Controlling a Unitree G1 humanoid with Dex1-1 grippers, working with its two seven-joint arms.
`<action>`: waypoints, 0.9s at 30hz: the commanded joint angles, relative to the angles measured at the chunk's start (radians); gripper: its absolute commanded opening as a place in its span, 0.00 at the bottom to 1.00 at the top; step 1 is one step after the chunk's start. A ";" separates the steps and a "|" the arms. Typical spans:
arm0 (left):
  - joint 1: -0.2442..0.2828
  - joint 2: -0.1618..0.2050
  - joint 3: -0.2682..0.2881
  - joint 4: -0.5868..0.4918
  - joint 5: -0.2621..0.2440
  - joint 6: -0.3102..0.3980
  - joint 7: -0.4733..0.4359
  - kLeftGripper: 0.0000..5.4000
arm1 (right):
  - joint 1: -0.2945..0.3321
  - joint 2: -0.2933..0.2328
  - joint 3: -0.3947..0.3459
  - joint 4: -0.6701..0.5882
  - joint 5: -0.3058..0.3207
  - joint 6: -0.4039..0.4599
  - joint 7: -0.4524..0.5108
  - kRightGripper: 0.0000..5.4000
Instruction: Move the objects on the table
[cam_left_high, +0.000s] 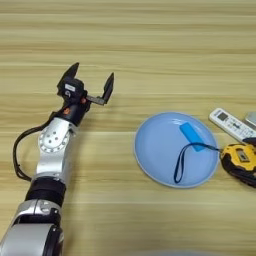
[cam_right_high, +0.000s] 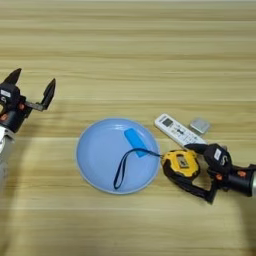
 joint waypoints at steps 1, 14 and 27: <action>-0.016 0.007 0.002 0.007 0.002 -0.006 -0.008 1.00 | -0.009 -0.010 0.084 0.100 -0.222 -0.124 -0.114 0.97; -0.015 0.017 -0.017 -0.091 -0.052 0.046 -0.091 1.00 | -0.046 -0.041 0.151 0.180 -0.319 -0.232 -0.256 0.97; -0.166 0.053 -0.321 -0.368 -0.108 0.437 -0.525 1.00 | -0.015 -0.041 0.177 0.142 -0.222 -0.182 -0.185 0.97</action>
